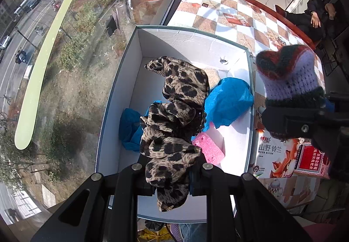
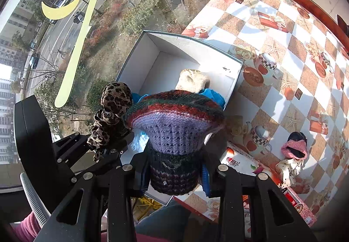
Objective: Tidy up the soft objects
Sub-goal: 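Lower the scrunchie into the box and open left tool while right tool releases the hat there, then move left tool to the pink knit hat while right tool approaches the white polka-dot scrunchie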
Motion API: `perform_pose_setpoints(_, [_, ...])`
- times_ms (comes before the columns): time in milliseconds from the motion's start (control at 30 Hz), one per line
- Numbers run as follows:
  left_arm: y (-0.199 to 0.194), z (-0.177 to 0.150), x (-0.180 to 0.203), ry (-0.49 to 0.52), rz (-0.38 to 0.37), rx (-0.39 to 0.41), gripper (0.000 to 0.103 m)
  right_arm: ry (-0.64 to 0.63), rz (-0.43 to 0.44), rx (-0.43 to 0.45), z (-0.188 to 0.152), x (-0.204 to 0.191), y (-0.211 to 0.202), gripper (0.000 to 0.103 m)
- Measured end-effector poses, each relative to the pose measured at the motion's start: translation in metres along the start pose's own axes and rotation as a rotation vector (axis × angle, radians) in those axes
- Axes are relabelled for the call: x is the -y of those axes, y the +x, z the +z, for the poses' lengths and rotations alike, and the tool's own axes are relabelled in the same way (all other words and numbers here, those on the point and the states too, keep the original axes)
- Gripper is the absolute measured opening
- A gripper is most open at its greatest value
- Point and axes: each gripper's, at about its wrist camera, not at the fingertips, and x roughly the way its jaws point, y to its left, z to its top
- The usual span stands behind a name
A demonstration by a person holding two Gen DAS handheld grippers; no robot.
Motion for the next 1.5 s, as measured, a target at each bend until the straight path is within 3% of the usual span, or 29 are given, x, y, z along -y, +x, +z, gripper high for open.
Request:
perform_pose_setpoints(333, [0.005, 0.018, -0.003, -0.005, 0.018, 0.012, 0.025, 0.019, -0.006, 0.005, 0.027, 0.004, 0.009, 0.038])
perform_pose_setpoints(433, [0.002, 0.019, -0.004, 0.000, 0.018, 0.030, 0.048, 0.006, 0.004, 0.006, 0.033, 0.002, 0.009, 0.038])
perform_pose_setpoints(500, [-0.001, 0.018, -0.003, 0.000, 0.030, 0.052, 0.080, 0.008, 0.019, 0.004, 0.036, 0.002, 0.009, 0.045])
perform_pose_setpoints(567, [-0.004, 0.018, -0.004, -0.005, 0.040, 0.062, 0.085, 0.015, 0.035, 0.009, 0.038, 0.003, 0.006, 0.058])
perform_pose_setpoints(600, [-0.005, 0.018, -0.005, -0.015, 0.034, 0.061, 0.086, 0.022, 0.037, 0.013, 0.039, 0.004, 0.004, 0.073])
perform_pose_setpoints(633, [-0.005, 0.019, -0.006, -0.023, 0.025, 0.060, 0.087, 0.030, 0.026, 0.017, 0.040, 0.006, 0.002, 0.081])
perform_pose_setpoints(767, [-0.009, 0.021, -0.006, -0.042, -0.018, 0.084, 0.103, 0.086, 0.052, -0.013, 0.040, 0.021, -0.005, 0.084])
perform_pose_setpoints(867, [-0.019, 0.025, 0.001, -0.055, -0.113, 0.104, 0.103, 0.152, 0.082, -0.055, 0.033, 0.041, -0.013, 0.085])
perform_pose_setpoints(900, [-0.023, 0.028, 0.006, -0.048, -0.140, 0.113, 0.103, 0.180, 0.090, -0.069, 0.029, 0.051, -0.017, 0.099])
perform_pose_setpoints(933, [-0.027, 0.031, 0.012, -0.033, -0.157, 0.119, 0.103, 0.213, 0.106, -0.075, 0.024, 0.062, -0.022, 0.103])
perform_pose_setpoints(1067, [-0.038, 0.044, 0.049, 0.067, -0.182, 0.125, 0.103, 0.326, 0.124, -0.085, 0.001, 0.111, -0.050, 0.103])
perform_pose_setpoints(1300, [-0.021, 0.054, 0.135, 0.253, -0.194, 0.050, 0.103, 0.478, 0.037, -0.105, -0.045, 0.205, -0.085, 0.103])
perform_pose_setpoints(1433, [-0.005, 0.050, 0.167, 0.288, -0.187, -0.005, 0.103, 0.500, -0.080, -0.197, -0.067, 0.253, -0.063, 0.103])
perform_pose_setpoints(1500, [-0.001, 0.047, 0.175, 0.301, -0.170, -0.024, 0.103, 0.503, -0.084, -0.248, -0.074, 0.271, -0.041, 0.103])
